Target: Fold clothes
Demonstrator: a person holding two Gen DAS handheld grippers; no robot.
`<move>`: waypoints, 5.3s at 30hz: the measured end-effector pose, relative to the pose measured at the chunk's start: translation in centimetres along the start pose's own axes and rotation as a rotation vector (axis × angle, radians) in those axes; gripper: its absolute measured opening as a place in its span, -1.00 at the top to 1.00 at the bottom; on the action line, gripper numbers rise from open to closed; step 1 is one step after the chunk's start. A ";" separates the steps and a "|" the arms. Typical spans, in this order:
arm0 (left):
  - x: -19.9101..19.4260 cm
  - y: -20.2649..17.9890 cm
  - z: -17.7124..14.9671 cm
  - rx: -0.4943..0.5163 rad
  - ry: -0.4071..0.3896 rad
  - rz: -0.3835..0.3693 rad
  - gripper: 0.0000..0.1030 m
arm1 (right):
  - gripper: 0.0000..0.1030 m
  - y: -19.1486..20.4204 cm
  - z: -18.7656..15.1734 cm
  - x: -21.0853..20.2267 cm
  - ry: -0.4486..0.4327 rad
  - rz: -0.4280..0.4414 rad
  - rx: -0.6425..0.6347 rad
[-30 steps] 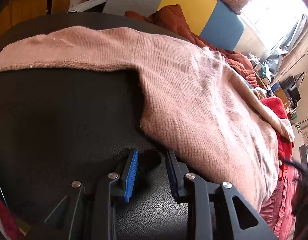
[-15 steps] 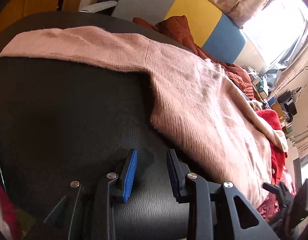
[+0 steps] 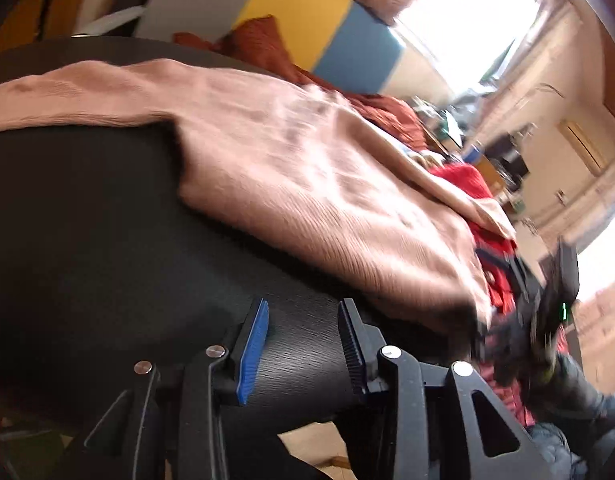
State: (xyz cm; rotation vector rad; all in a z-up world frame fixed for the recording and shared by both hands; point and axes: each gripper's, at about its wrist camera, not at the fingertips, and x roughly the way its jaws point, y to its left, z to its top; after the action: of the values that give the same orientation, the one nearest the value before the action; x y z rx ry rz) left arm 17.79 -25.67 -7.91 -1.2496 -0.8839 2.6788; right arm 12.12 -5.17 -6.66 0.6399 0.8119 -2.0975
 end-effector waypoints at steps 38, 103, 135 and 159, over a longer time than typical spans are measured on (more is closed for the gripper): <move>7.5 -6.0 4.5 -0.157 0.003 -0.157 0.92 | -1.00 -16.7 -1.6 11.1 0.005 0.348 0.766; 0.8 6.3 11.4 -0.113 -0.173 0.486 0.60 | -1.00 -3.3 9.1 13.2 0.059 0.514 0.409; 13.1 10.0 22.7 0.001 -0.172 0.407 0.54 | -1.00 -13.7 22.1 35.0 0.156 0.316 0.477; 8.6 3.0 15.8 0.079 -0.185 0.406 0.47 | -1.00 -10.9 7.5 14.8 0.121 0.387 0.439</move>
State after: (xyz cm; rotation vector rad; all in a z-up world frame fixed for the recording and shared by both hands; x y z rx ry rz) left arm 1.24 -33.24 -7.36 -1.3003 -0.5816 3.1508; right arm -6.28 -12.42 -7.87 1.0729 0.2511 -1.8939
